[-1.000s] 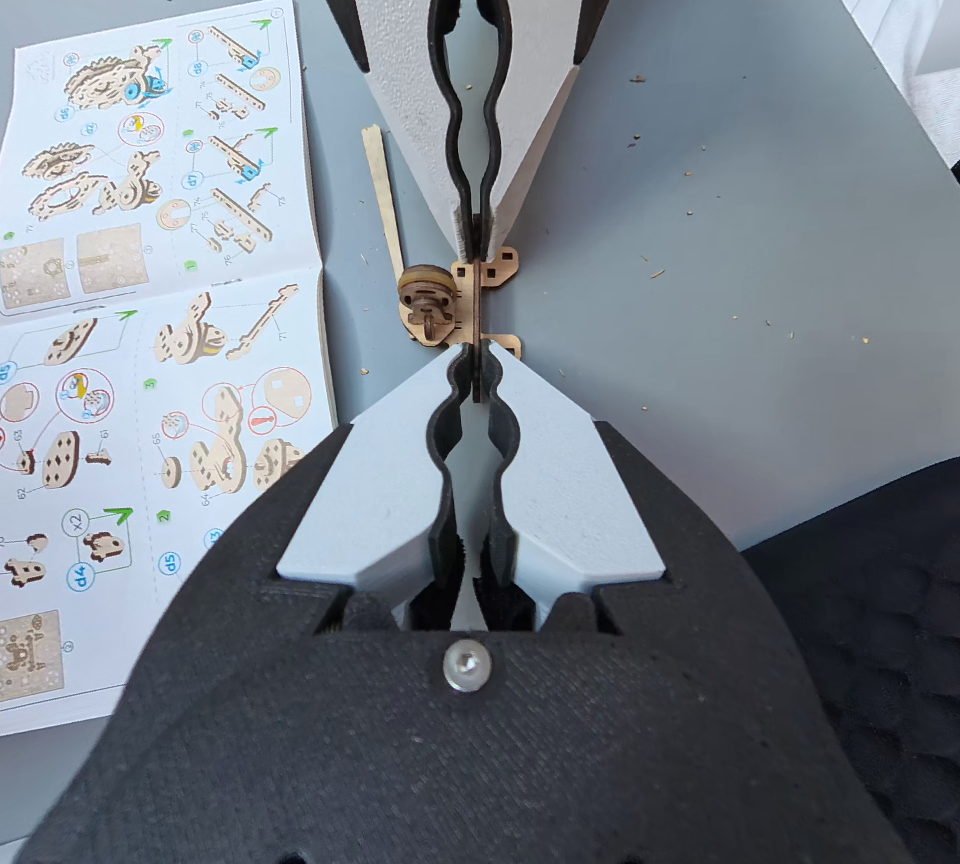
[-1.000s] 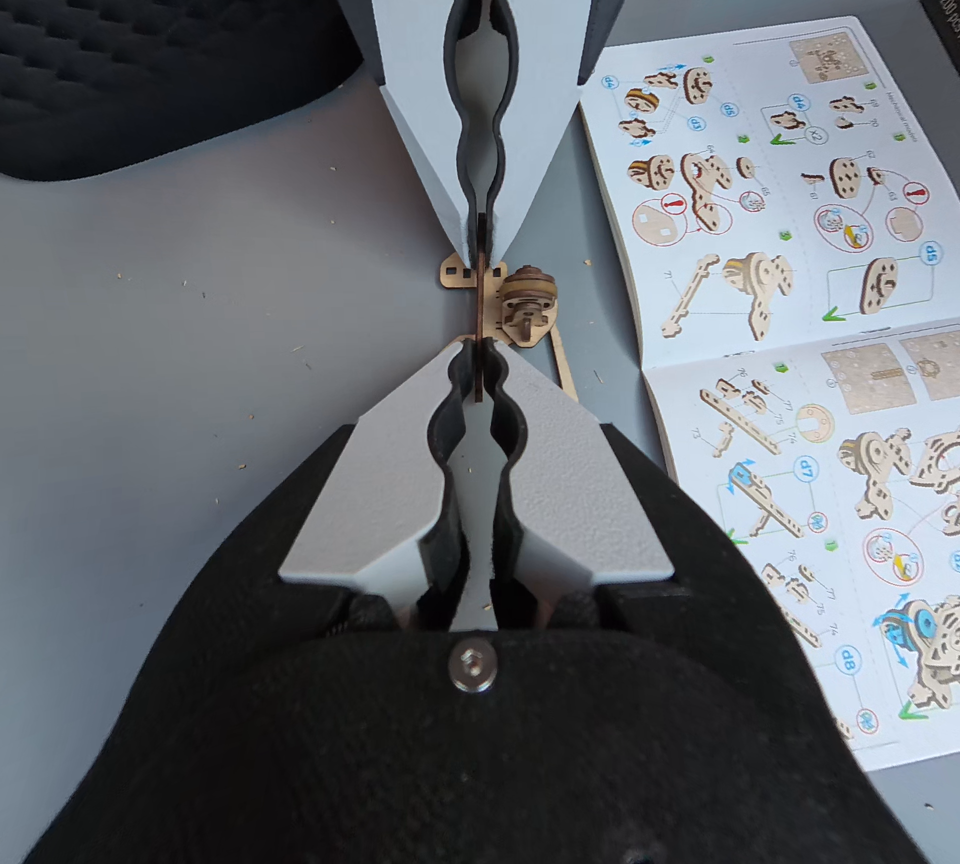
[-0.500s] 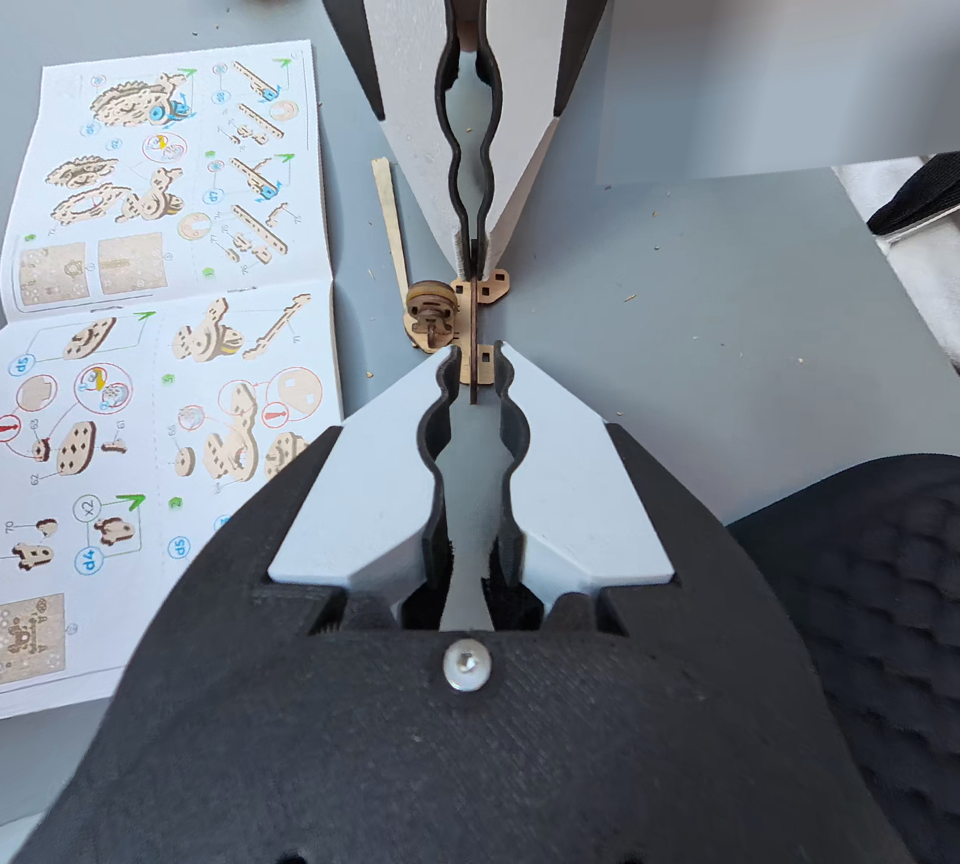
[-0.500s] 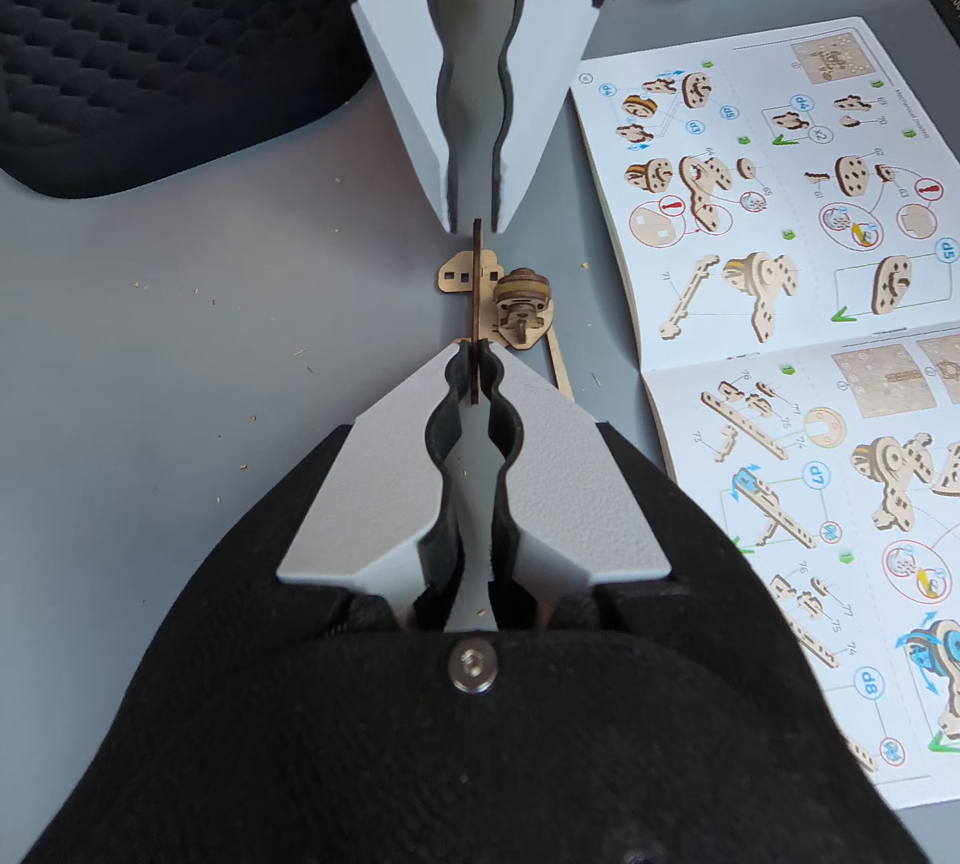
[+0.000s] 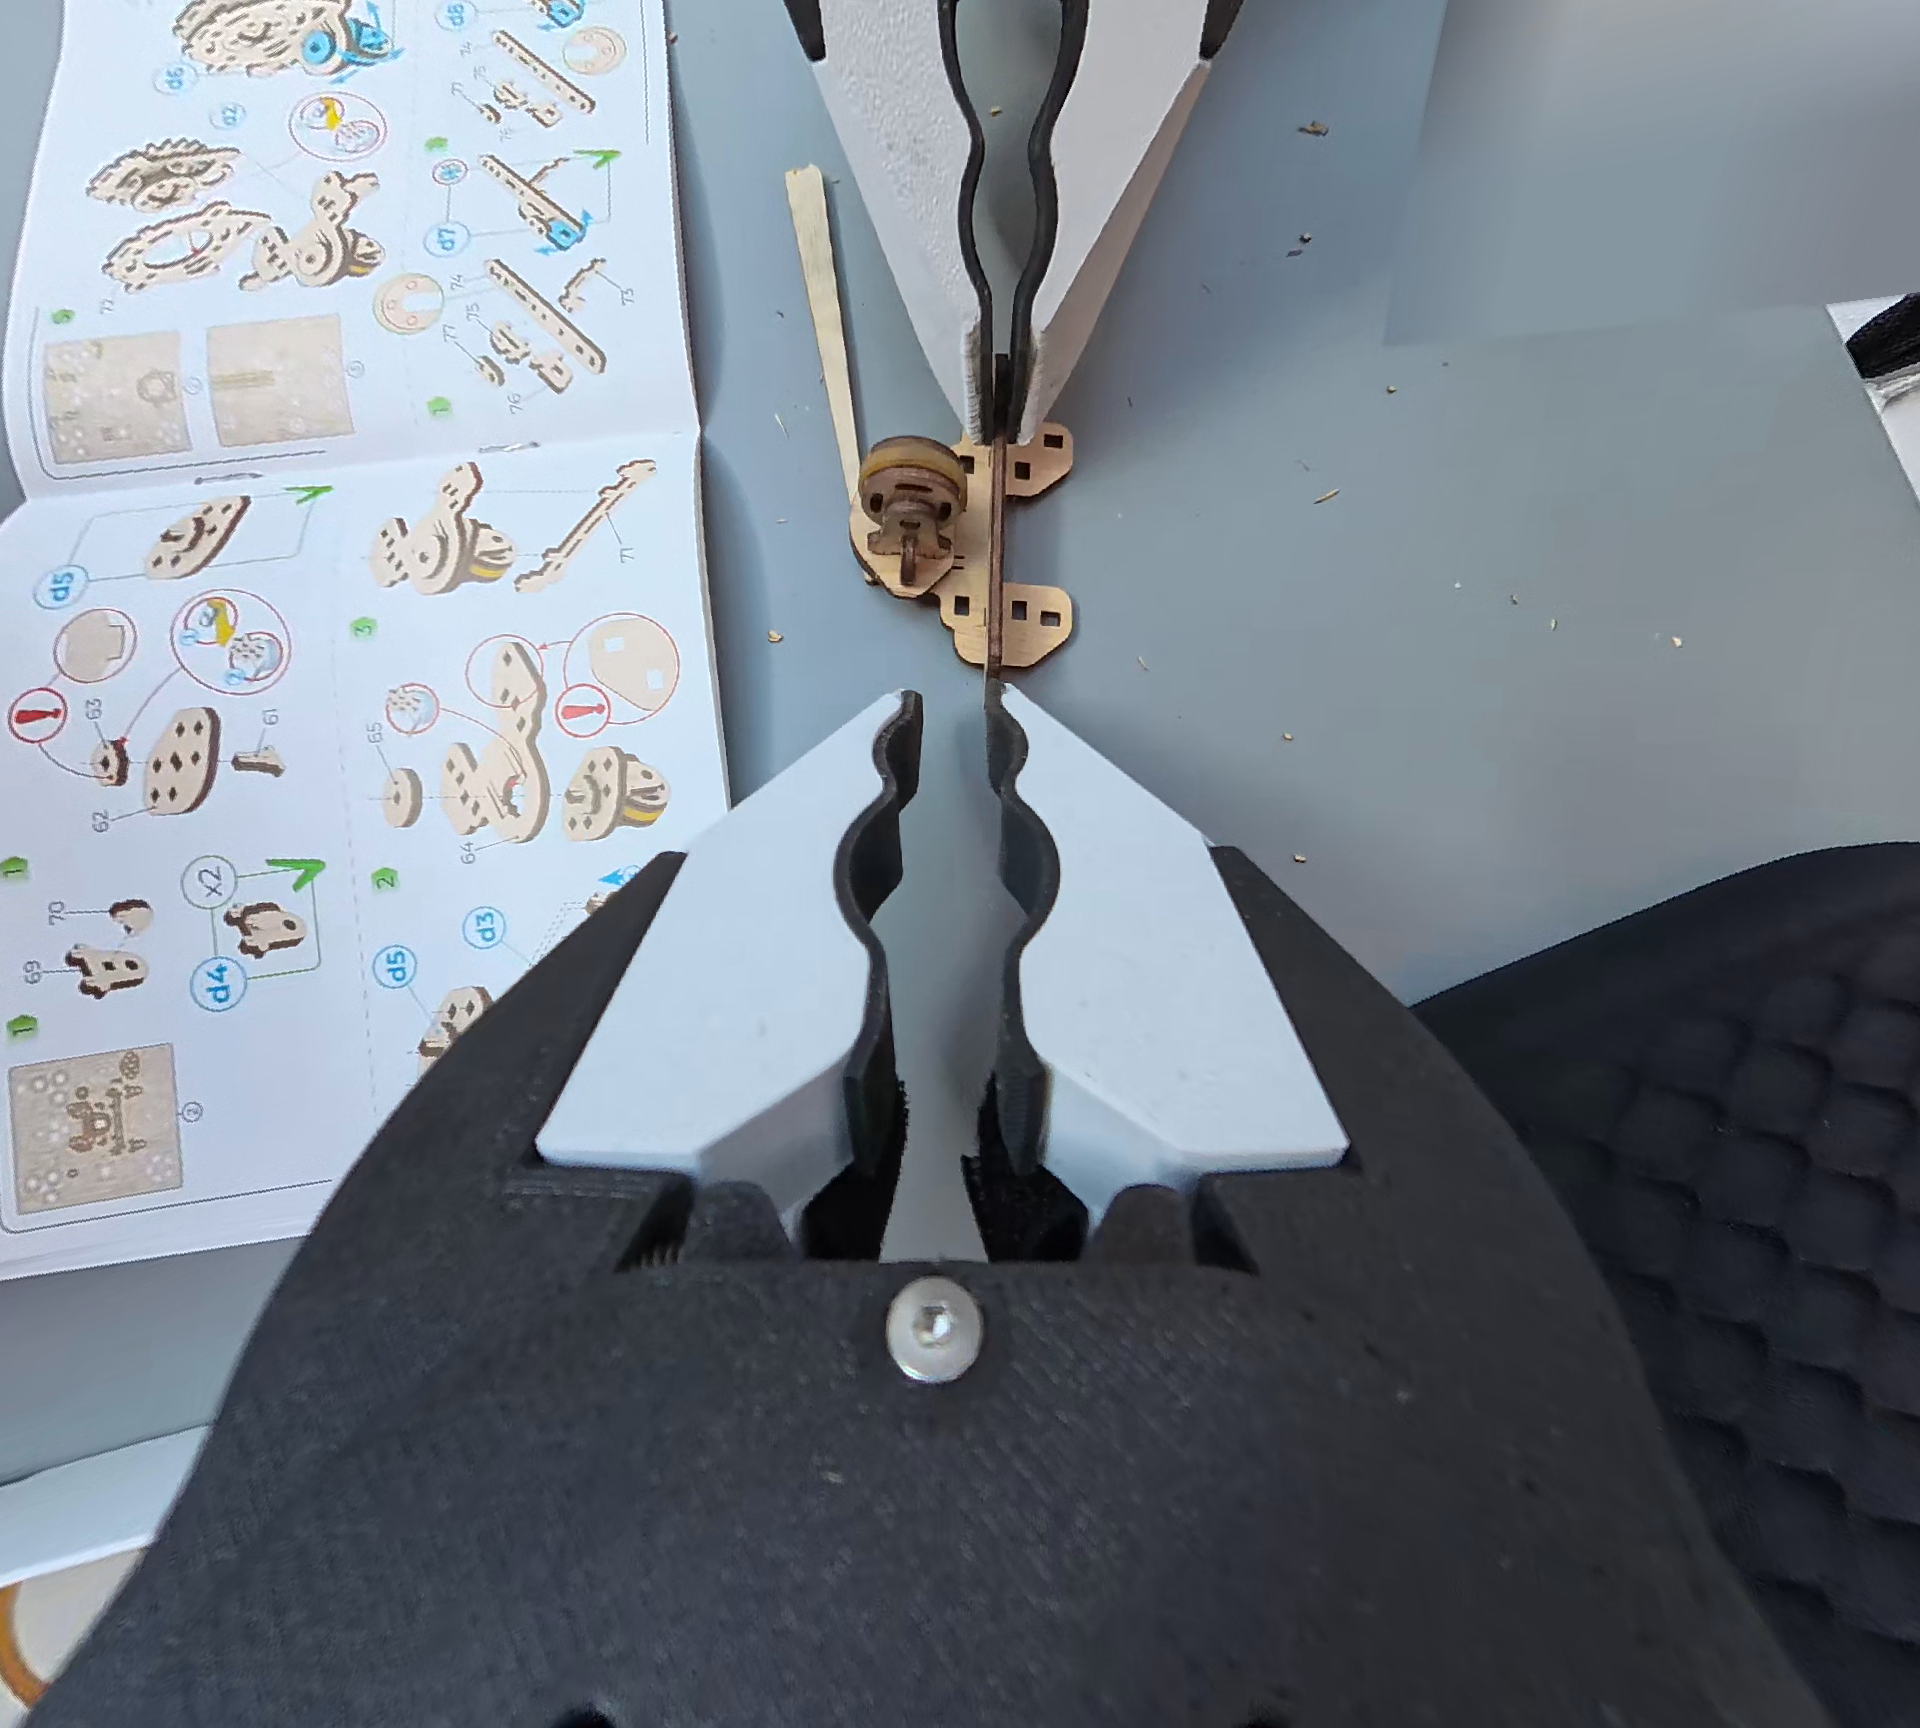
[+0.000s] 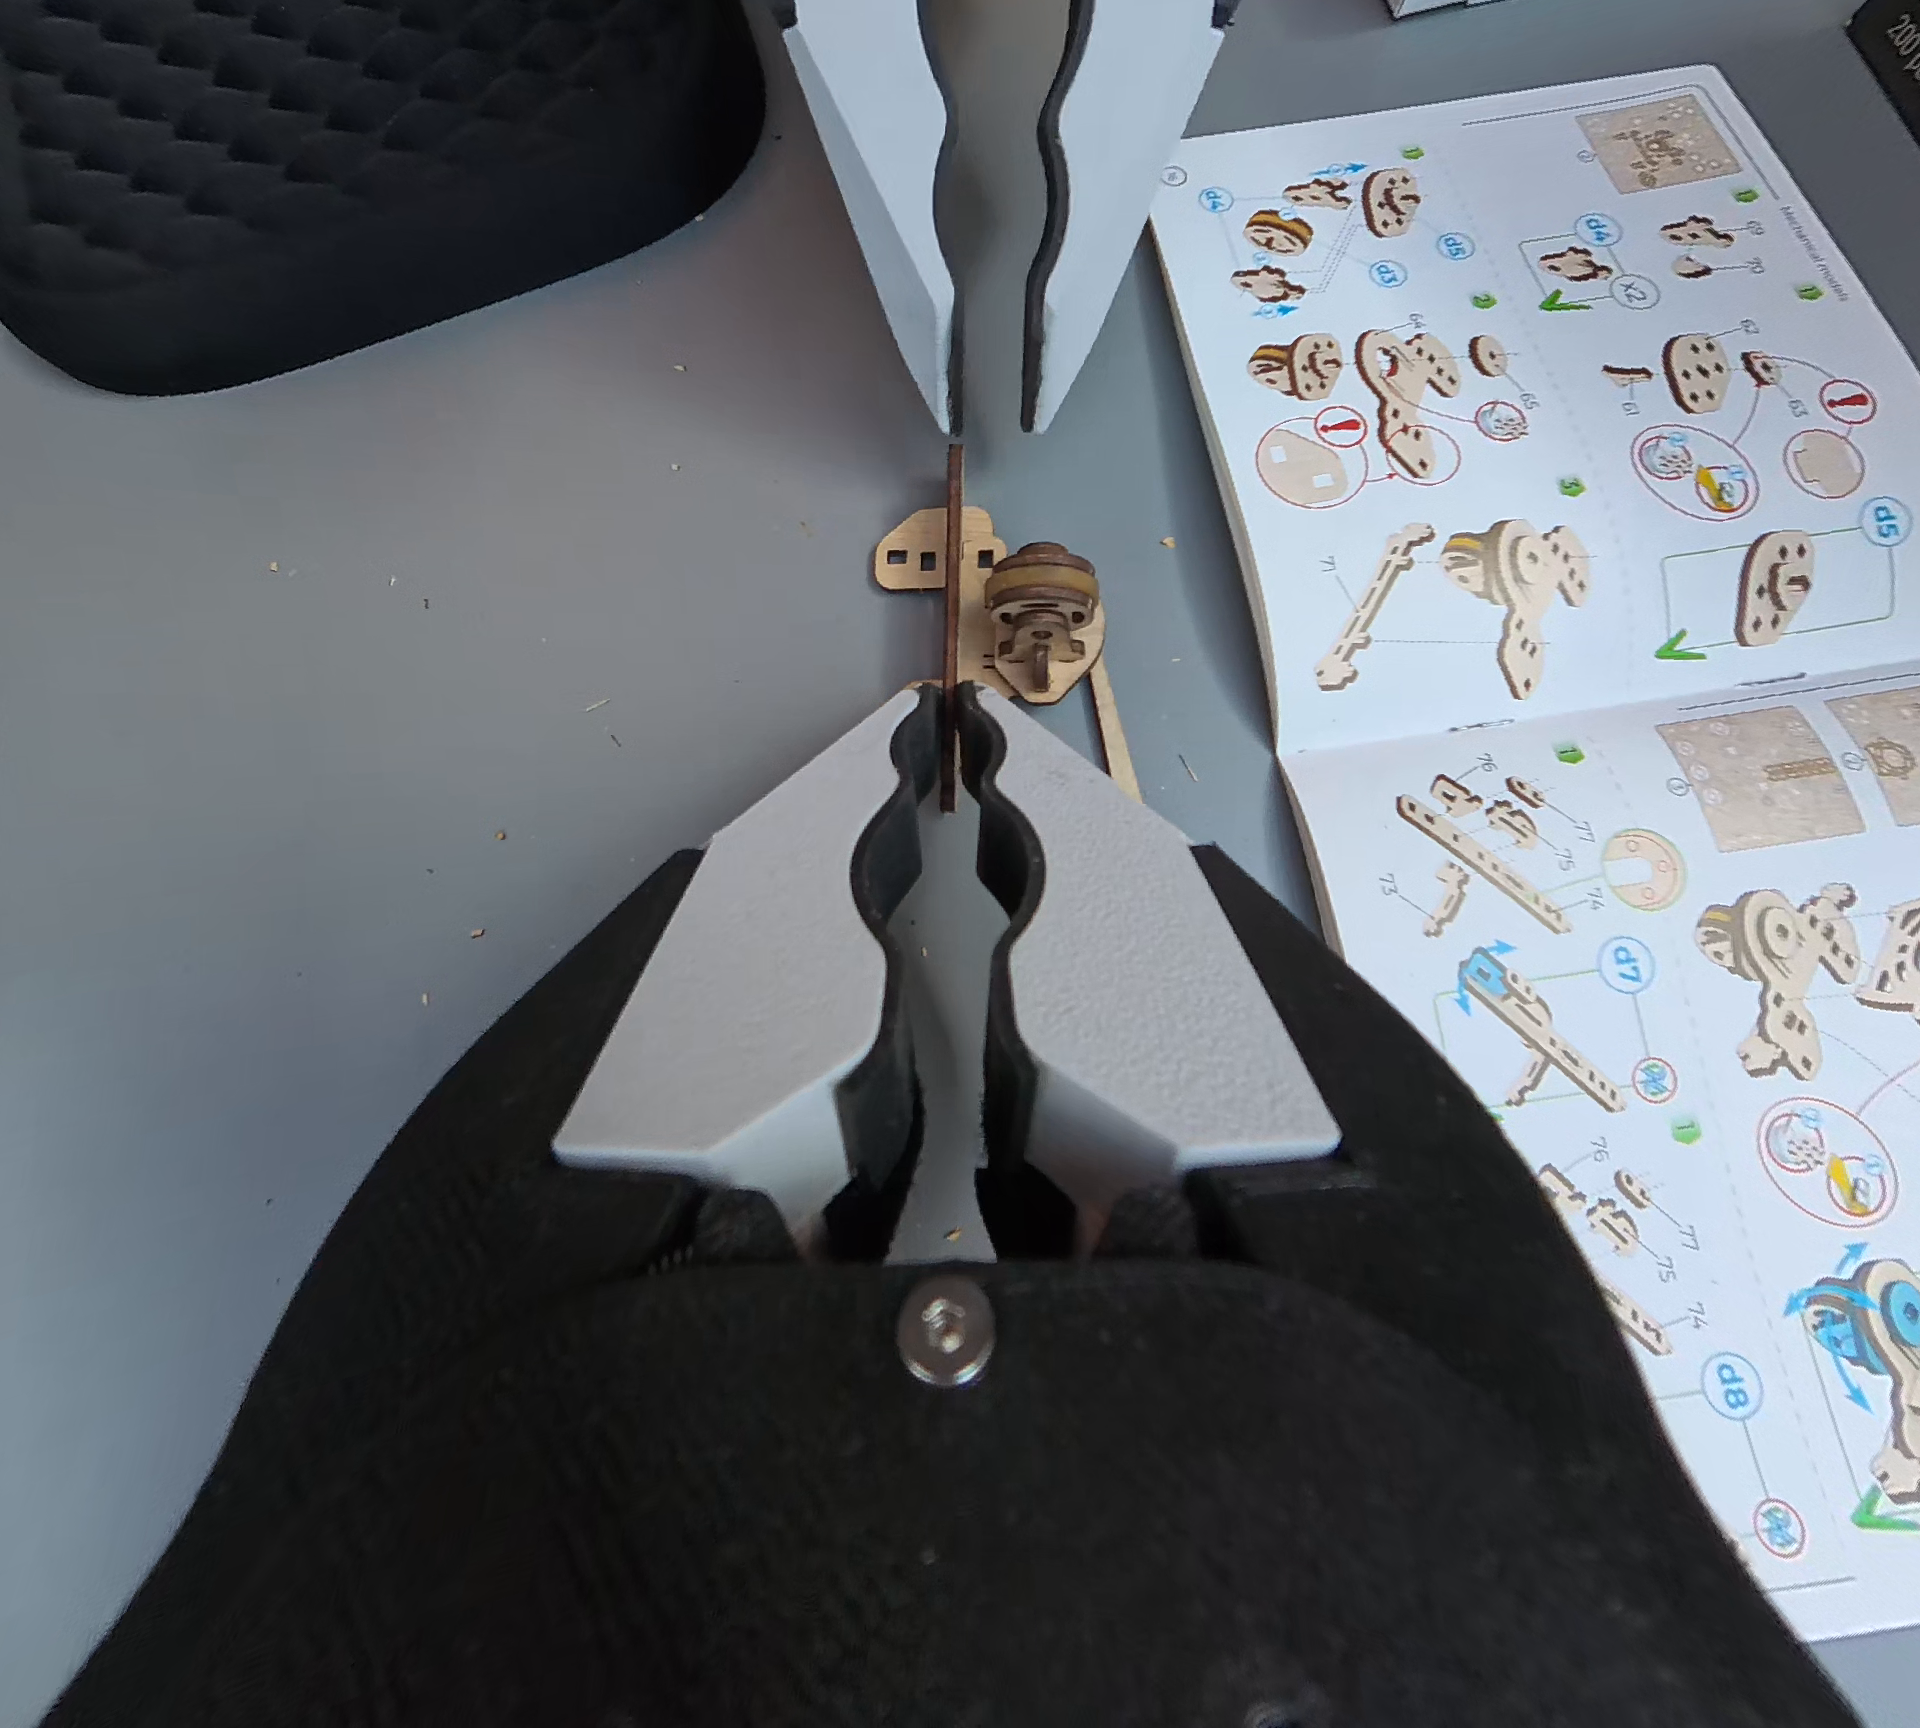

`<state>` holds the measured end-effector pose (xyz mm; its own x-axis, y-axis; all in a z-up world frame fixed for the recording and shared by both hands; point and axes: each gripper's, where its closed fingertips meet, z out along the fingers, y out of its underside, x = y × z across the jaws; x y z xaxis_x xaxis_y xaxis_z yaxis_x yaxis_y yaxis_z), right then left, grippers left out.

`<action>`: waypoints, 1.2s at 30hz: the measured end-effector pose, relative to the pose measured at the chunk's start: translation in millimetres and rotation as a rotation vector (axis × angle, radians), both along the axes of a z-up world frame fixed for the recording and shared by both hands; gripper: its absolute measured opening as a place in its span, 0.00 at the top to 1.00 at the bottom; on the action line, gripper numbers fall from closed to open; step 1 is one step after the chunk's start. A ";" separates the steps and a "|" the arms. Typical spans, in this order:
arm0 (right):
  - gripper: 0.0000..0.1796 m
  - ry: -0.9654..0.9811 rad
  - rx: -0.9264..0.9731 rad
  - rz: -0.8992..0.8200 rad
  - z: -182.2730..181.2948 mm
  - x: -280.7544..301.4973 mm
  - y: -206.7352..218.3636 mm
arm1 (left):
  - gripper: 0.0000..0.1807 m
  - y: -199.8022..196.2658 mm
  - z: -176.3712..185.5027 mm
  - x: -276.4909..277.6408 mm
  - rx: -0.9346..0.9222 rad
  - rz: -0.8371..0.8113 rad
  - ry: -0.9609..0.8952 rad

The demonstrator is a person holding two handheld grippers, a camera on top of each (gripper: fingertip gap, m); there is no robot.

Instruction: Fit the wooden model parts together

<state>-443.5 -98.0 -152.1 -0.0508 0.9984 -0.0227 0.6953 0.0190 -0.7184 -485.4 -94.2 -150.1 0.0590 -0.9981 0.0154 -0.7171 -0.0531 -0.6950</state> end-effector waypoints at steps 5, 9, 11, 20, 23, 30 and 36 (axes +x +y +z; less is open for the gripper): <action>0.98 -0.039 0.036 0.010 -7.5 1.4 0.2 | 0.94 1.0 2.6 -0.8 0.004 0.006 -0.007; 0.98 -0.037 0.038 0.009 -6.9 1.2 0.2 | 0.94 0.9 2.5 -1.3 0.003 0.006 -0.005; 0.98 -0.034 0.028 0.006 -6.7 1.4 0.0 | 0.94 0.2 1.4 -1.4 0.001 0.003 0.001; 0.94 -0.025 0.042 0.009 -2.9 2.7 1.4 | 0.94 0.4 2.0 -2.6 -0.003 0.006 -0.001; 0.92 -0.008 0.045 0.000 1.8 6.4 4.5 | 0.93 0.4 2.0 -2.3 -0.003 0.007 -0.002; 0.90 -0.003 0.028 -0.001 4.1 11.4 4.7 | 0.92 -3.0 2.6 3.1 0.004 -0.007 0.001; 0.89 -0.027 0.020 0.000 -1.8 11.3 3.8 | 0.89 -3.0 -2.2 8.5 -0.007 0.006 0.016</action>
<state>-432.3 -94.2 -153.9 -0.0503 0.9987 -0.0039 0.7142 0.0332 -0.6991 -476.9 -97.2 -152.3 0.0653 -0.9976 0.0216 -0.7277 -0.0624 -0.6831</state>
